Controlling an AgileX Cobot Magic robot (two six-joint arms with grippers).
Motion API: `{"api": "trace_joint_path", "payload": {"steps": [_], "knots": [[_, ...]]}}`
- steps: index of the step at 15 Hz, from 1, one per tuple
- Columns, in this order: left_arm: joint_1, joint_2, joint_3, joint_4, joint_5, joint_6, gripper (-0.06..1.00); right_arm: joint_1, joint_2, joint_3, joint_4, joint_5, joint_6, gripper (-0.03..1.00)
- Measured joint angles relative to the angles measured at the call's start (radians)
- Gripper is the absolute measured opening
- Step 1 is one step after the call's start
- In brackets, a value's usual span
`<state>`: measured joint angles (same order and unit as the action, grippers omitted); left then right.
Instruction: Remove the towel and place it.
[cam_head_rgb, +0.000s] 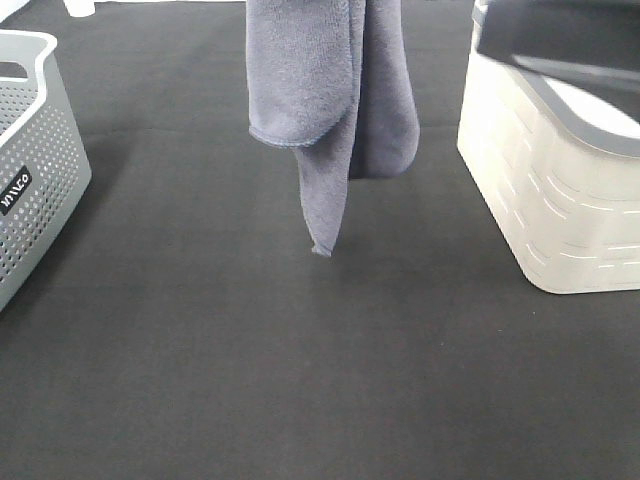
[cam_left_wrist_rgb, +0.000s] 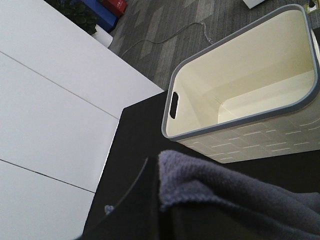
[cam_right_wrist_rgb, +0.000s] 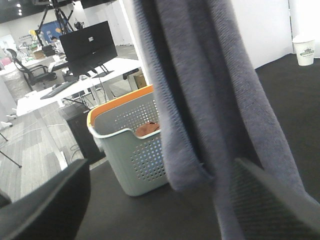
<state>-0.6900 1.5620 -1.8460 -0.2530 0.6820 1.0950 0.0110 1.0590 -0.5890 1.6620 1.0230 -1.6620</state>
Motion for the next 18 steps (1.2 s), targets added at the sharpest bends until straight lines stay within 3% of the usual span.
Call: {"api": "trace_joint_path", "payload": {"steps": [2, 5, 7, 11, 18], "knots": [[0.0, 0.009, 0.0, -0.001, -0.005, 0.001, 0.0, 0.031, 0.055, -0.03, 0.011, -0.007, -0.027, 0.74], [0.0, 0.047, 0.0, -0.004, -0.023, 0.007, 0.0, 0.192, 0.211, -0.13, 0.013, -0.131, -0.088, 0.74], [0.0, 0.057, 0.0, -0.004, -0.025, 0.007, 0.0, 0.239, 0.273, -0.185, 0.014, -0.164, -0.093, 0.74], [0.0, 0.059, 0.0, -0.007, -0.041, 0.007, 0.0, 0.248, 0.284, -0.199, 0.012, -0.107, -0.093, 0.74], [0.0, 0.06, 0.0, -0.008, -0.047, 0.007, 0.0, 0.248, 0.267, -0.2, -0.076, -0.117, -0.094, 0.74]]}}
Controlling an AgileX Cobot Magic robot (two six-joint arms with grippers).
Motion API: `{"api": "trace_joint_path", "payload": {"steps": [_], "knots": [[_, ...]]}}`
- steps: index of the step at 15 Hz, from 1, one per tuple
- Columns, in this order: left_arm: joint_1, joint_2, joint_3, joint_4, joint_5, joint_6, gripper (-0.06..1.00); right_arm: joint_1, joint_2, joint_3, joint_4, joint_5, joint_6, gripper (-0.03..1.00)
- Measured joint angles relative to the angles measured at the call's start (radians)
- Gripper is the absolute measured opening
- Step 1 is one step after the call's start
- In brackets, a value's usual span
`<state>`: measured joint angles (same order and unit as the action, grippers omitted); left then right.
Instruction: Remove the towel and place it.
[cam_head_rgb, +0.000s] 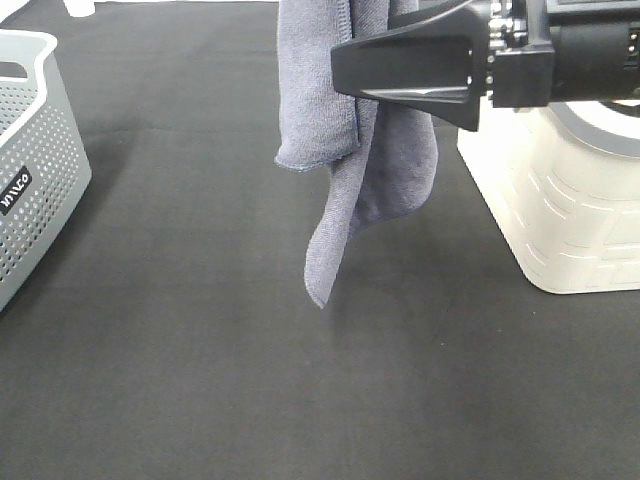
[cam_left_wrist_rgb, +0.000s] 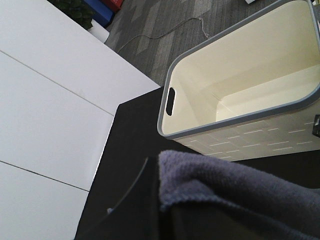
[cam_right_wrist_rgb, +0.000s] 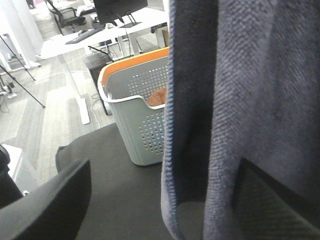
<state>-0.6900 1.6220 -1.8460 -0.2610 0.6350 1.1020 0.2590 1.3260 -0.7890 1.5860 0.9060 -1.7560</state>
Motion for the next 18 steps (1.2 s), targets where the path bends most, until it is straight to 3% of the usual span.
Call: {"api": "trace_joint_path", "payload": {"steps": [4, 7, 9, 12, 16, 18], "knots": [[0.0, 0.002, 0.0, 0.0, -0.001, 0.0, 0.0, 0.0, -0.045, 0.0, -0.05, -0.075, 0.005, 0.74], [0.0, 0.005, 0.0, 0.0, -0.001, 0.0, 0.0, 0.0, -0.081, 0.0, -0.118, -0.23, 0.057, 0.74], [0.0, 0.005, 0.0, 0.0, -0.001, 0.0, 0.0, 0.0, -0.081, 0.0, -0.136, -0.276, 0.081, 0.74], [0.0, 0.005, 0.0, 0.0, -0.001, 0.0, 0.0, 0.0, -0.081, 0.0, -0.136, -0.263, 0.101, 0.74], [0.0, 0.005, 0.0, 0.0, -0.001, 0.0, 0.0, 0.0, -0.106, -0.002, -0.135, -0.095, 0.135, 0.74], [0.0, 0.009, 0.0, -0.002, -0.001, 0.0, 0.0, 0.0, -0.106, -0.002, -0.127, -0.087, 0.138, 0.74]]}}
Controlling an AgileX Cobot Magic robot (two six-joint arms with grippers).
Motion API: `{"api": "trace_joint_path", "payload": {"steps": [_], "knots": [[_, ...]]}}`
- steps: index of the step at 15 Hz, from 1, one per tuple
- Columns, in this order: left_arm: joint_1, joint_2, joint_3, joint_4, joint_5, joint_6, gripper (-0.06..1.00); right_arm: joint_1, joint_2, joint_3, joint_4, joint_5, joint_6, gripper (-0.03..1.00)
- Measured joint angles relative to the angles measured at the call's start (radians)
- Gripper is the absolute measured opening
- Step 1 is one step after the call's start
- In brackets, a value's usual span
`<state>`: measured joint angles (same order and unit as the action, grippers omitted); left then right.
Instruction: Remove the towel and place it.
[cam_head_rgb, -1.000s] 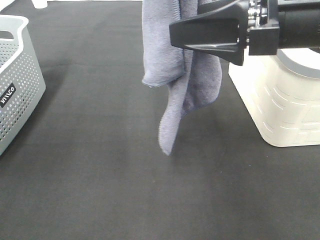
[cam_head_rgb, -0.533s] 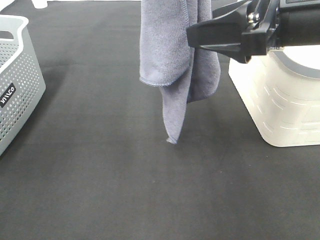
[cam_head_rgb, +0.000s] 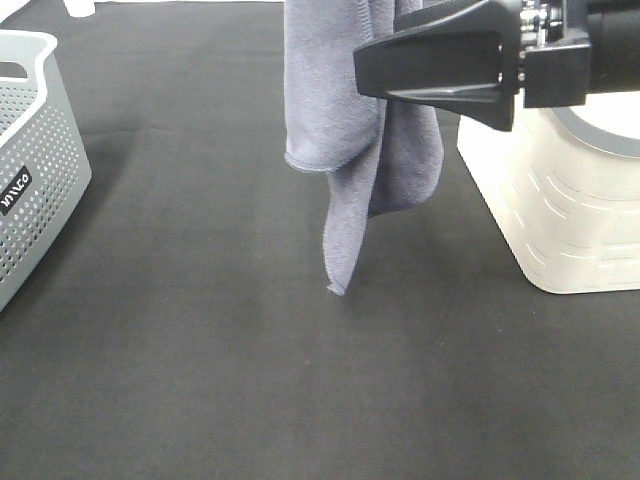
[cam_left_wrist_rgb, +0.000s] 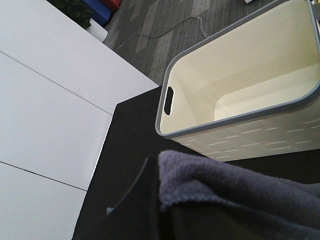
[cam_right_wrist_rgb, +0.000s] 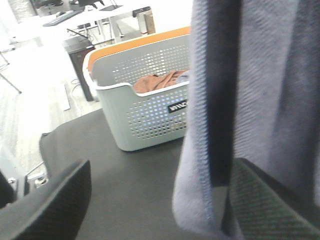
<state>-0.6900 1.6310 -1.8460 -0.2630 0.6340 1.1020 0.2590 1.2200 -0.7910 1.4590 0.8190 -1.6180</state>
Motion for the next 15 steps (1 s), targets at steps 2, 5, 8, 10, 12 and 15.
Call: {"api": "trace_joint_path", "payload": {"steps": [2, 5, 8, 10, 12, 15], "knots": [[0.0, 0.009, 0.0, -0.008, 0.0, 0.0, 0.0, 0.0, 0.002, 0.0, 0.022, -0.017, -0.025, 0.74], [0.0, 0.013, 0.0, -0.014, 0.0, 0.0, 0.0, 0.0, 0.016, 0.0, 0.084, -0.021, -0.074, 0.74], [0.0, 0.015, 0.0, -0.016, -0.001, 0.0, 0.0, 0.0, 0.04, 0.0, 0.127, 0.051, -0.094, 0.74], [0.0, 0.022, 0.0, -0.016, -0.003, 0.0, 0.0, 0.0, 0.04, 0.0, 0.13, 0.057, -0.095, 0.73], [0.0, 0.042, 0.0, -0.016, -0.003, 0.0, 0.0, 0.0, 0.04, 0.0, 0.13, 0.072, -0.095, 0.73], [0.0, 0.047, 0.0, -0.025, -0.003, 0.0, 0.0, 0.0, 0.05, 0.0, 0.13, 0.055, -0.105, 0.73]]}}
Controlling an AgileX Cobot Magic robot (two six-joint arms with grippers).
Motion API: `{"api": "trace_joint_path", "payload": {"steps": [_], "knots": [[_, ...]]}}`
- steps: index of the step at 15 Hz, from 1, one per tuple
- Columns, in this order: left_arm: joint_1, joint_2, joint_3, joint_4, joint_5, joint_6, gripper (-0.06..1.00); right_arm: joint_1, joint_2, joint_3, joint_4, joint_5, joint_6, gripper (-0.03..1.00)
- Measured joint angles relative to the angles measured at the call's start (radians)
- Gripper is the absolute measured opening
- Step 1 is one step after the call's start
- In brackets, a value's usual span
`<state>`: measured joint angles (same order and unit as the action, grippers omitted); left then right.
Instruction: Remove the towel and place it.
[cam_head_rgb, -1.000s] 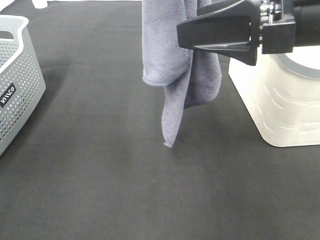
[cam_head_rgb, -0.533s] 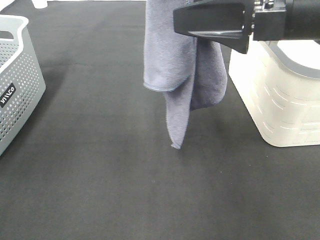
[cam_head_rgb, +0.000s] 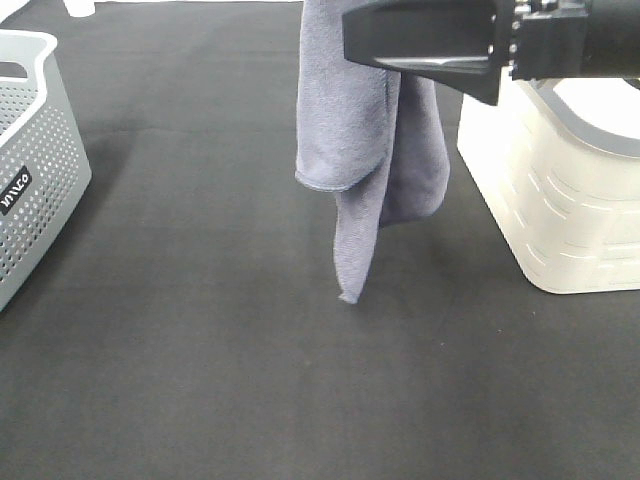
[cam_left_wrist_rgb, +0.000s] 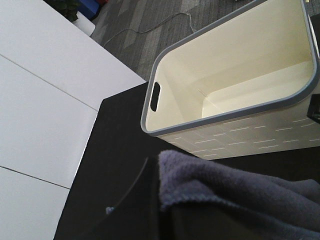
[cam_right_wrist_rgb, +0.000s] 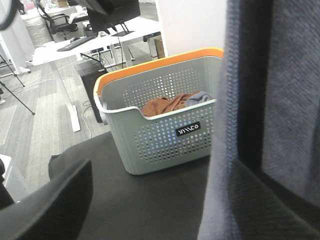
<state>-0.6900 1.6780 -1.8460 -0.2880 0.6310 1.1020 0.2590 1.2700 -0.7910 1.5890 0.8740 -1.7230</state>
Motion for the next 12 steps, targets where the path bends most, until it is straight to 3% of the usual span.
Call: {"api": "trace_joint_path", "payload": {"steps": [4, 12], "knots": [[0.0, 0.0, 0.0, -0.002, 0.0, 0.0, 0.0, 0.0, 0.013, 0.0, -0.001, -0.035, -0.009, 0.73], [0.0, 0.0, 0.0, -0.027, -0.001, 0.0, 0.0, 0.0, 0.078, 0.0, 0.047, -0.003, -0.07, 0.73]]}}
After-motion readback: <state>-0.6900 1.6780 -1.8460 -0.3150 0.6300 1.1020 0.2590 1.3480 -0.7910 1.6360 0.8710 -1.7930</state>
